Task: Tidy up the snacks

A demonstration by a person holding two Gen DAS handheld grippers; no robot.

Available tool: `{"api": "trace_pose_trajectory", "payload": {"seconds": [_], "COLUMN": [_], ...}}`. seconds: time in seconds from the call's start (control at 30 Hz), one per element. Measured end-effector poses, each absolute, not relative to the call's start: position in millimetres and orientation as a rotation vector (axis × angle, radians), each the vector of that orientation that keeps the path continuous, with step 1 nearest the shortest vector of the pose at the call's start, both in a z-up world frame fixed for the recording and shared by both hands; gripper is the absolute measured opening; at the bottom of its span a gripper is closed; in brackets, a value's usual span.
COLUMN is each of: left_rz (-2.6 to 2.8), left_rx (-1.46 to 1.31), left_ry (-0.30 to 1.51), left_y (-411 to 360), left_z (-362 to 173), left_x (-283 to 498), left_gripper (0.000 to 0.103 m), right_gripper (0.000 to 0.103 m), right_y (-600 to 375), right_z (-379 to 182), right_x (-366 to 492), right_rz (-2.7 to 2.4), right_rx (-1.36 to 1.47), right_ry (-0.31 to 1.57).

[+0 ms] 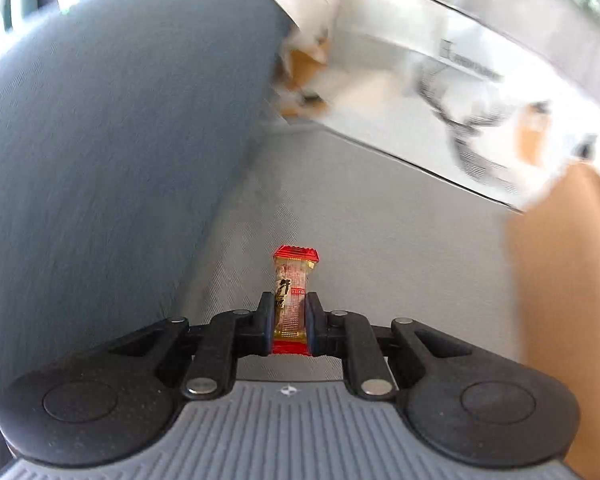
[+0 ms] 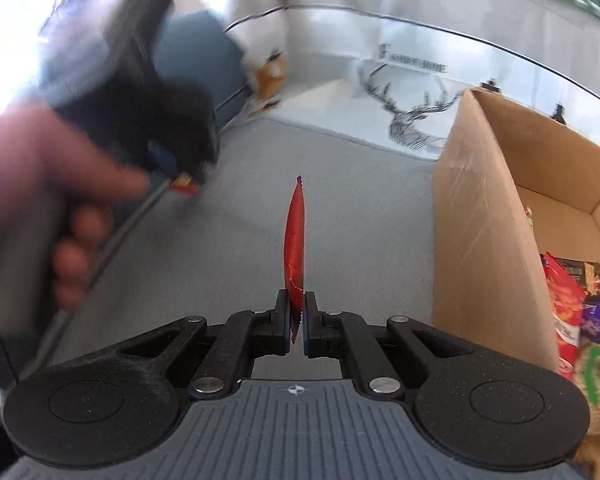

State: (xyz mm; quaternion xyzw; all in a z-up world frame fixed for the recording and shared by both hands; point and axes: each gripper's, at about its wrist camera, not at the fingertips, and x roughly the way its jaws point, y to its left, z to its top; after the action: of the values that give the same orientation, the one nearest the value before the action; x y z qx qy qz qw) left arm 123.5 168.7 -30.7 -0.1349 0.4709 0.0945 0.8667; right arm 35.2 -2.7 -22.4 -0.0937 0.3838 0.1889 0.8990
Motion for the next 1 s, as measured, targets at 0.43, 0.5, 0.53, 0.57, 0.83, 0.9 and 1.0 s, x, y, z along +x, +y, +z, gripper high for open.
{"api": "trace_pose_trajectory", "payload": {"seconds": [0.43,0.5,0.53,0.57,0.83,0.9,1.0], "left_rz": [0.099,0.101,0.104,0.107,0.092,0.086,0.079], "left_rx": [-0.305,-0.309,-0.296,-0.284,-0.257,-0.234,-0.199], "left_ry": [1.09,1.071,1.069,1.076,1.167,1.182,1.195], "left_y": [140,139,138,139,142,138,132], "left_z": [-23,-20,-21,-23,-41,-45,-50], "left_x": [61,57,58,61,81,85,88], "left_gripper": [0.02,0.033,0.034,0.035,0.037,0.038,0.041], "right_gripper": [0.055,0.057,0.061,0.064,0.067,0.067,0.067], "right_y": [-18,-26,-29,-32,-26,-25,-24], "right_z": [-37,-35,-34,-35,-57,-60,-64], "right_x": [-30,-29,-29,-31,-5,-1,4], "right_rz": [0.523,0.526,0.53,0.531,0.509,0.509,0.512], "right_rx": [-0.319,-0.262,-0.234,-0.218,-0.203,-0.197,-0.185], "right_ry": [0.835,0.836,0.819,0.802,0.826,0.841,0.849]}}
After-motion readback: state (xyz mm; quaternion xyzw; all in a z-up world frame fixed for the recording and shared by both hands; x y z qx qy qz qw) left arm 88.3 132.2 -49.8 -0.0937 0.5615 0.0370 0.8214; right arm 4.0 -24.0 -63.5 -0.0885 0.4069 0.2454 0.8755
